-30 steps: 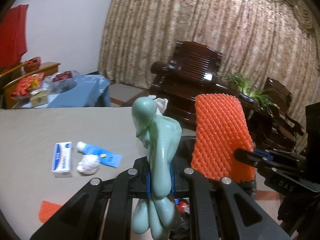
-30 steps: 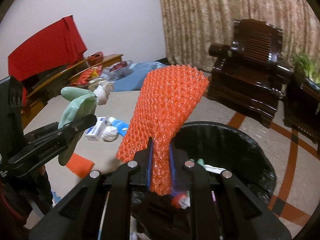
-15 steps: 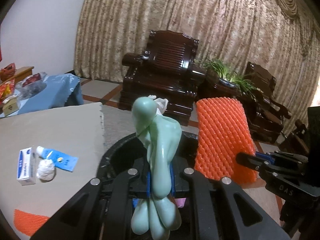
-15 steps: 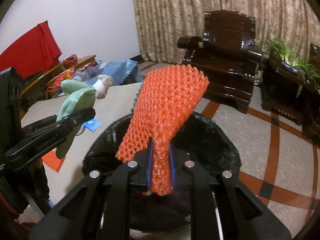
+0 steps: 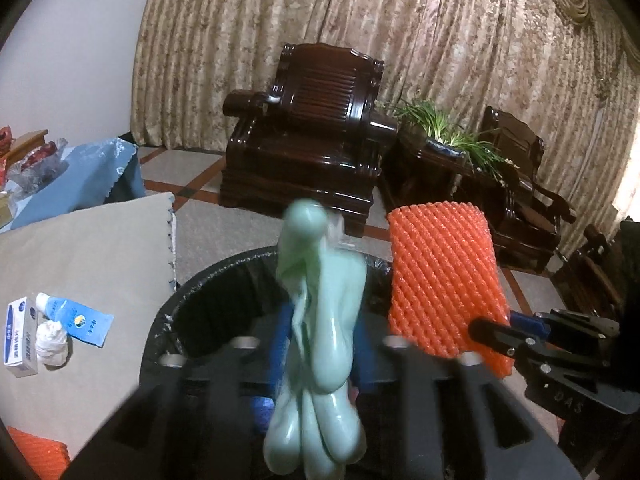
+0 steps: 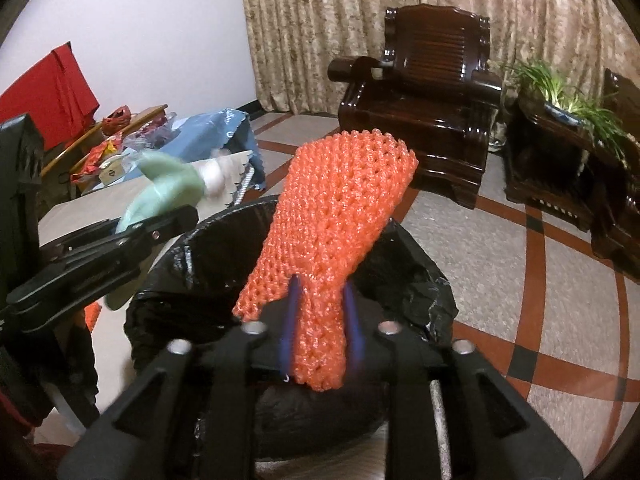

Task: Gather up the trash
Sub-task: 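Carry the glove and foam net over the bin and open both tools, then return both tools to the table and grasp the orange foam net with the left tool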

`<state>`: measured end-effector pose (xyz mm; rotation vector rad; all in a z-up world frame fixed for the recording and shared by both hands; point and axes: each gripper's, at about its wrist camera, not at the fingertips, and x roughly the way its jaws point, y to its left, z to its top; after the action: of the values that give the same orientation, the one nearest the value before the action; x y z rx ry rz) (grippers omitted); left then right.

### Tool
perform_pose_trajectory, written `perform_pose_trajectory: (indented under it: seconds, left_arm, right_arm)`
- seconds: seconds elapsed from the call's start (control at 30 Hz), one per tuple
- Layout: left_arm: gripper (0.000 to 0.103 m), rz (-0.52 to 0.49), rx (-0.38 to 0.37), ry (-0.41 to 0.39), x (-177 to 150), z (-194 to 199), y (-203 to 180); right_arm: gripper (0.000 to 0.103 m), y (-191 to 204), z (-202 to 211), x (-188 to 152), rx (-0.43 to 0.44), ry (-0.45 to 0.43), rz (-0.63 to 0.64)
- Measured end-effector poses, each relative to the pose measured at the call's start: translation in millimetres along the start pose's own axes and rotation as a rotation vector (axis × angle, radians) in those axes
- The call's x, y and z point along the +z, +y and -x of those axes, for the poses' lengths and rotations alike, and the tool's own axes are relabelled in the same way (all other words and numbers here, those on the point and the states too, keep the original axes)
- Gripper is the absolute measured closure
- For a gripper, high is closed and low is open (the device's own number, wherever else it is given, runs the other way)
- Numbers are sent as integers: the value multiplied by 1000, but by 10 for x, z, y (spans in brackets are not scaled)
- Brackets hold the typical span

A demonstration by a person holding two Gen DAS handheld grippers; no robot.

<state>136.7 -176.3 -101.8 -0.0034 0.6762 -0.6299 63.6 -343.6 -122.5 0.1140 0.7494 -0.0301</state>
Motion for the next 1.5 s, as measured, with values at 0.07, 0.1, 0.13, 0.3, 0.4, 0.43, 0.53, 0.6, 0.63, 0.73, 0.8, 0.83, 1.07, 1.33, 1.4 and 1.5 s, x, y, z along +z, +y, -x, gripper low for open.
perform_pose_trajectory:
  seconds: [0.07,0.1,0.13,0.3,0.4,0.43,0.53,0.6,0.63,0.73,0.8,0.83,1.07,1.33,1.4,1.5]
  left_arm:
    - [48,9,-12,1,-13,9,38]
    - [48,10,-13,5,-20,8,55]
    - [46,11,-13,11,-28,11,76]
    - [35,23,36,6,-99,125,224]
    - [27,16,88,-12,-153,253,316]
    - [24,19,105,-18,-168,304,359]
    - [22,31,143,-32,-209,445,476]
    - [21,37,182,-45,-249,580,606]
    - [21,37,194,-49,-269,619,640]
    - [20,40,261,-67,-344,812,797]
    - [19,49,309,-76,-406,945,941]
    - [19,55,340,-79,-450,1023,1030]
    - [19,117,485,-59,-770,1393,1576]
    - [19,225,605,-11,-1192,1640,2140]
    - [19,247,622,-10,-1263,1700,2225]
    - [19,263,651,-7,-1338,1765,2320]
  right_arm:
    - [57,-11,-16,0,-9,-1,-7]
    - [54,-11,-19,-6,-10,-2,-9]
    - [45,-12,-22,-3,-12,-3,-11]
    - [9,32,23,-4,-24,-39,-18]
    - [7,95,21,12,-6,-41,-21]
    - [7,116,21,19,2,-44,-19]
    - [7,239,14,45,25,-53,-2]
    - [7,331,9,63,48,-58,4]
    - [7,383,7,72,60,-61,7]
    - [7,561,2,96,103,-69,28]
    - [7,719,-10,109,134,-72,51]
    - [7,799,-21,115,151,-72,62]
    - [7,1398,-89,165,267,-68,146]
    - [7,2074,-248,96,388,-34,240]
    - [7,2210,-285,76,412,-29,261]
    - [7,2462,-406,31,443,-6,293]
